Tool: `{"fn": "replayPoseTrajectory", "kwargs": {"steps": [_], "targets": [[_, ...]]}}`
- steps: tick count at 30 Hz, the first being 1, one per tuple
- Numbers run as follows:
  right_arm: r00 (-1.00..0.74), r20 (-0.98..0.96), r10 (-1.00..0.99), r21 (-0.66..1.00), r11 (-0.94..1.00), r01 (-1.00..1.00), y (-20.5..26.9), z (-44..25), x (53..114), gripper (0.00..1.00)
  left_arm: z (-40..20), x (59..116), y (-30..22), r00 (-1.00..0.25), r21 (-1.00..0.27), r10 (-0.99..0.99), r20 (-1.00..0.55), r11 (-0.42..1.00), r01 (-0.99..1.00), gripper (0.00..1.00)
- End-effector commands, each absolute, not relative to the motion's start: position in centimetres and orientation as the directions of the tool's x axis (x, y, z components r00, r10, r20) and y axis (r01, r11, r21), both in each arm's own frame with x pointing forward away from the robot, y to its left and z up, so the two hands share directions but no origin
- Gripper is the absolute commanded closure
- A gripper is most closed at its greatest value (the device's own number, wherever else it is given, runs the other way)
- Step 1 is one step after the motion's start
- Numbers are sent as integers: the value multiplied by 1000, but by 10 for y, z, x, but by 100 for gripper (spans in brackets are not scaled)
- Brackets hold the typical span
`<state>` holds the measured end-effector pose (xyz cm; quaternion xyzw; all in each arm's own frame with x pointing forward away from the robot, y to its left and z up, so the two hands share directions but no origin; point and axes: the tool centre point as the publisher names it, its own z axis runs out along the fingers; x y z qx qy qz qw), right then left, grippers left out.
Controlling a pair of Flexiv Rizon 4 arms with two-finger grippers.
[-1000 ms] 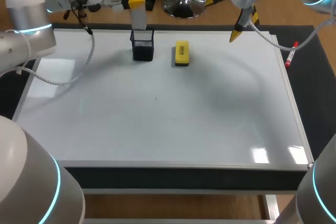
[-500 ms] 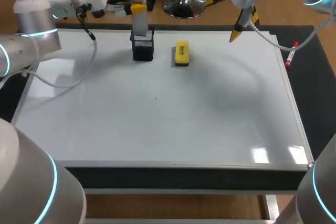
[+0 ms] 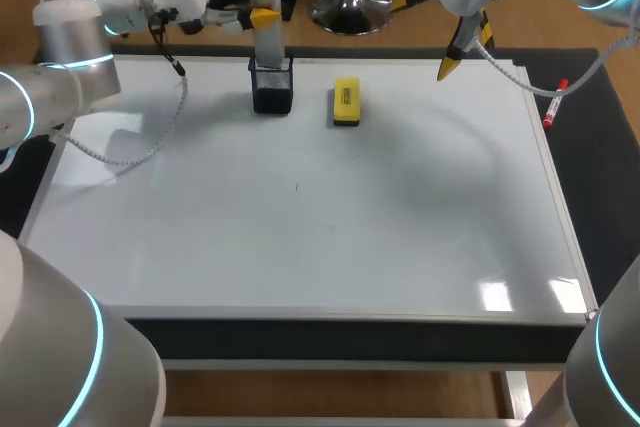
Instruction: Pick up the inspection probe, press it on each red-marked spot on the whiteboard one by one, put down the probe, pick up the eraser, and wipe off all the red marks.
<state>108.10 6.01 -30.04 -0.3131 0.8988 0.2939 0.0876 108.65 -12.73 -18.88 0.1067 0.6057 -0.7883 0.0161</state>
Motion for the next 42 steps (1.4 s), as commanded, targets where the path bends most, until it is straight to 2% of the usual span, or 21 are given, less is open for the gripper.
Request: {"fn": "replayPoseTrajectory", "kwargs": {"steps": [1,42], "targets": [[-787,-338,-515,471,632,-616,60,-299,1081,0,-193,1088,-133,-974,-948,124,-189,-284,148,100],[-787,-338,-515,471,632,-616,60,-299,1081,0,-221,1052,-130,-985,-936,78,-152,-331,119,100]]}}
